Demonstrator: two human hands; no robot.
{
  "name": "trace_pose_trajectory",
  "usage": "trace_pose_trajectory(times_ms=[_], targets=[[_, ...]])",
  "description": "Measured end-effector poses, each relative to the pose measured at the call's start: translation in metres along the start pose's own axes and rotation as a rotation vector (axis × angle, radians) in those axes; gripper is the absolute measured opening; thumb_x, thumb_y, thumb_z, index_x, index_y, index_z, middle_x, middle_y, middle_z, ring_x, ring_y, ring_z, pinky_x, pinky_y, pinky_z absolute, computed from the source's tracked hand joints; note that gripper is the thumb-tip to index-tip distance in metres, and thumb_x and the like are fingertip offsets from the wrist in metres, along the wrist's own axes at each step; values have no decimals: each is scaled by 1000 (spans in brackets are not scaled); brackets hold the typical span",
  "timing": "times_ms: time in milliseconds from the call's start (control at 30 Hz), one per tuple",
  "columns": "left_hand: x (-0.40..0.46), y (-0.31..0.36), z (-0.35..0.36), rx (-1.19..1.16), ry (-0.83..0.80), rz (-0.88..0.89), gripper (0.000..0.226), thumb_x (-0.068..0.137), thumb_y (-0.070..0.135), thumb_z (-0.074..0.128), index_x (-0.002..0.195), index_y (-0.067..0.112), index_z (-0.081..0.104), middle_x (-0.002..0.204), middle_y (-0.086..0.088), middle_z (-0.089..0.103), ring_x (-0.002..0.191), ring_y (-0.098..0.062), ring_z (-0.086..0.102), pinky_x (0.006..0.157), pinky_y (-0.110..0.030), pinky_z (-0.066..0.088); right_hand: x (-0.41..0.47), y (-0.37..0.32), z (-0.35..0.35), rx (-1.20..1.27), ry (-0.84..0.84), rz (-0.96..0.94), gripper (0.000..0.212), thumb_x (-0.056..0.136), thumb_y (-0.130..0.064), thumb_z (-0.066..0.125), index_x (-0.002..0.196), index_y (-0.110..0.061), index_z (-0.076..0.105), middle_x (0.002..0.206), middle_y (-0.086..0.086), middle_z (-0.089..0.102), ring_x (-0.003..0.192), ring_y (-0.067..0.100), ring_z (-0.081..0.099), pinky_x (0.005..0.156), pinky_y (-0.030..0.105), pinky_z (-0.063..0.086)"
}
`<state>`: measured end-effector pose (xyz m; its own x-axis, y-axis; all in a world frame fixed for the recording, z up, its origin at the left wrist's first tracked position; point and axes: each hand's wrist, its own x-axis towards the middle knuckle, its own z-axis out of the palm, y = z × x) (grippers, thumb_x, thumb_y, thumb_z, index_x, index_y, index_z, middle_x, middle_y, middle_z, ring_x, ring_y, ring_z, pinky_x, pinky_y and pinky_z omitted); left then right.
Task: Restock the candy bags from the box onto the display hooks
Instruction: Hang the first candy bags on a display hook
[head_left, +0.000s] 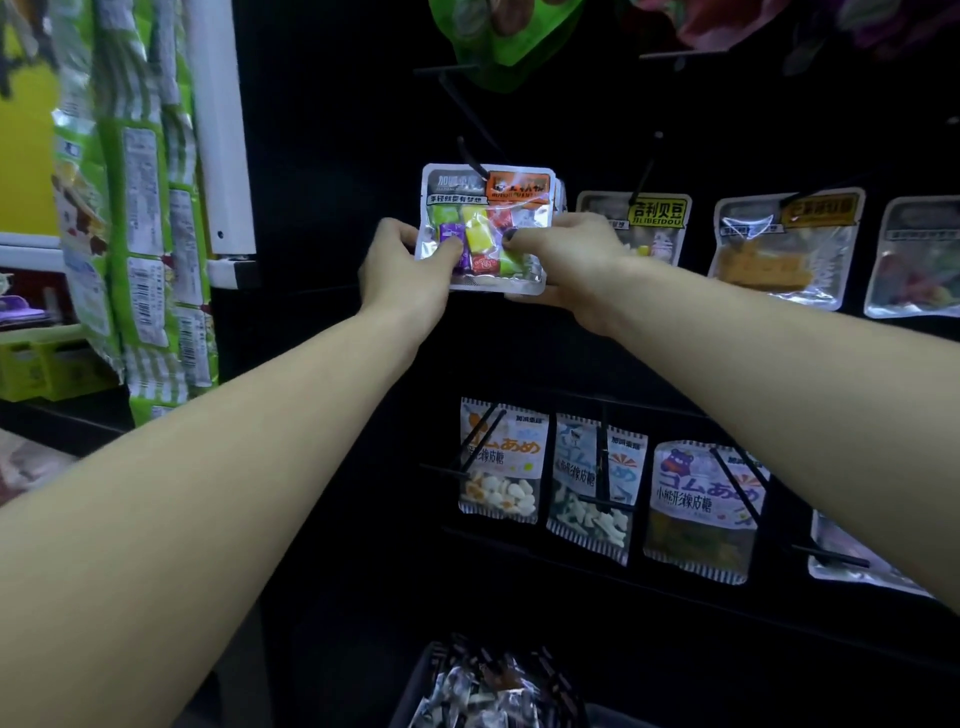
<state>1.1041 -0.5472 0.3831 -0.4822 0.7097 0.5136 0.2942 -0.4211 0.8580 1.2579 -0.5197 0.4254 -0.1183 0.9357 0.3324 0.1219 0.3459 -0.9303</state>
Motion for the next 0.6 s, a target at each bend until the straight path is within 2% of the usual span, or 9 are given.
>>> trace_pose_trajectory(times_ms=[100, 167, 267, 367, 467, 533, 600], targets=[[10, -5, 13, 70, 5, -12, 23, 97, 40, 68, 96, 25, 50, 93, 11, 63, 88, -13, 68, 75, -35, 59, 12, 5, -1, -40, 42, 23, 31, 91, -14, 78, 112, 1, 59, 130, 17, 58, 102, 34, 70, 63, 35, 65], [15, -9, 21, 105, 15, -10, 23, 98, 40, 66, 101, 23, 51, 90, 13, 61, 82, -8, 64, 64, -27, 53, 19, 8, -1, -71, 60, 41, 45, 90, -17, 79, 124, 1, 57, 135, 15, 56, 95, 33, 73, 60, 34, 65], [18, -15, 28, 128, 30, 9, 23, 100, 41, 64, 104, 21, 52, 87, 14, 58, 76, -3, 59, 58, -23, 44, 21, 10, -1, -134, 79, 71, 47, 91, -27, 78, 124, -1, 57, 117, 12, 62, 70, 30, 79, 62, 38, 66], [19, -20, 31, 174, 30, 23, 26, 99, 44, 63, 112, 24, 53, 97, 10, 62, 85, -10, 63, 60, -23, 44, 15, 14, -4, -208, 96, 83, 46, 92, -38, 76, 113, -6, 50, 87, 7, 55, 70, 28, 79, 67, 42, 67], [18, -24, 29, 231, 16, 7, 38, 97, 47, 63, 126, 25, 52, 126, -2, 61, 98, -17, 63, 63, -24, 43, 7, 17, -9, -243, 98, 104, 43, 94, -36, 75, 111, -7, 48, 89, 13, 64, 73, 27, 79, 68, 41, 67], [13, -24, 27, 235, 7, -23, 54, 96, 48, 65, 139, 22, 46, 138, -6, 56, 106, -22, 62, 75, -29, 47, 0, 20, -13, -260, 79, 122, 39, 96, -29, 74, 111, -7, 46, 91, 14, 65, 77, 27, 79, 71, 40, 67], [1, -21, 26, 232, 13, -68, 67, 96, 48, 65, 148, 17, 37, 147, -10, 50, 114, -26, 59, 85, -33, 45, -10, 23, -19, -266, 70, 113, 37, 96, -24, 74, 111, -6, 46, 93, 14, 66, 78, 25, 78, 70, 38, 67]])
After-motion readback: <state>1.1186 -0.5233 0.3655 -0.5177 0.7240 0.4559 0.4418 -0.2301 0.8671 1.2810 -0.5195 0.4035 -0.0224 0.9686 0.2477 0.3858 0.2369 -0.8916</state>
